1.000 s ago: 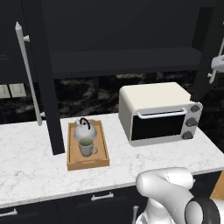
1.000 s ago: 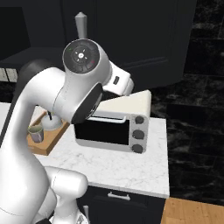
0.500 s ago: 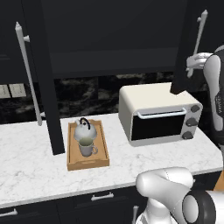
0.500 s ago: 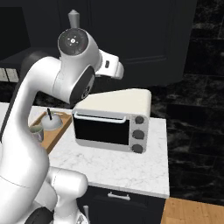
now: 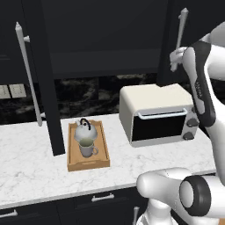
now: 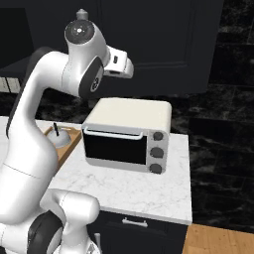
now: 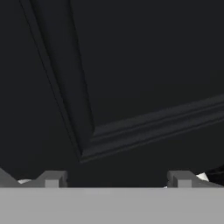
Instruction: Pick the kettle from the counter and place it on the tray. Then pick the mug from the cabinet and place it on the tray. Then close the cabinet doors.
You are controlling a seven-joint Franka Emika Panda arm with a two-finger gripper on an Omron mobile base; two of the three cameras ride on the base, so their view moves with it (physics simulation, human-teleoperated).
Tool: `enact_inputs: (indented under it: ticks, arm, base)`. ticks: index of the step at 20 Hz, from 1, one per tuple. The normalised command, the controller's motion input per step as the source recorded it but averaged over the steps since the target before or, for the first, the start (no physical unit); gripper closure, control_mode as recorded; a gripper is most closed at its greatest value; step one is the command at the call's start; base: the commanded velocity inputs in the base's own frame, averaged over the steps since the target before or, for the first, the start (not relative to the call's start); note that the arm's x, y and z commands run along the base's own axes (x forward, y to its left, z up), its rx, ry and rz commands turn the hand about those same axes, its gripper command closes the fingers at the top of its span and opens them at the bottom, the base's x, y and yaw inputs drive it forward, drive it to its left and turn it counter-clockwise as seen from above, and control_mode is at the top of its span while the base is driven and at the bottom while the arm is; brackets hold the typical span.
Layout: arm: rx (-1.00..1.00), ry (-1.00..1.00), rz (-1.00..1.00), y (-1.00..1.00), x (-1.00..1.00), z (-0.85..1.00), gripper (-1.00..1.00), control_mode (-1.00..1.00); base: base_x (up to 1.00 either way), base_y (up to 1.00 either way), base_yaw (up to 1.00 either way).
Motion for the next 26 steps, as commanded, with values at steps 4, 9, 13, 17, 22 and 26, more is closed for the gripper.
enact_inputs:
  ticks: [4, 9, 13, 17, 22, 26]
  arm:
    - [-0.13, -0.16, 0.0, 0.2, 0.7, -0.51, -1.0, -1.0]
    - [-0.03, -0.02, 0.0, 0.07, 0.87, -0.27, -1.0, -1.0]
    - [0.0, 0.22, 0.0, 0.0, 0.76, -0.01, -1.0, -1.0]
    - [-0.05, 0.14, 0.0, 0.0, 0.64, -0.01, -1.0, -1.0]
    - [-0.16, -0.04, 0.0, 0.01, 0.34, -0.19, -1.0, -1.0]
    - [-0.16, -0.21, 0.0, 0.0, 0.42, -0.25, -1.0, -1.0]
  base:
    - [0.0, 0.0, 0.0]
    - [0.0, 0.0, 0.0]
    - [0.0, 0.0, 0.0]
    - [0.0, 0.0, 0.0]
    - [0.0, 0.0, 0.0]
    - [0.0, 0.0, 0.0]
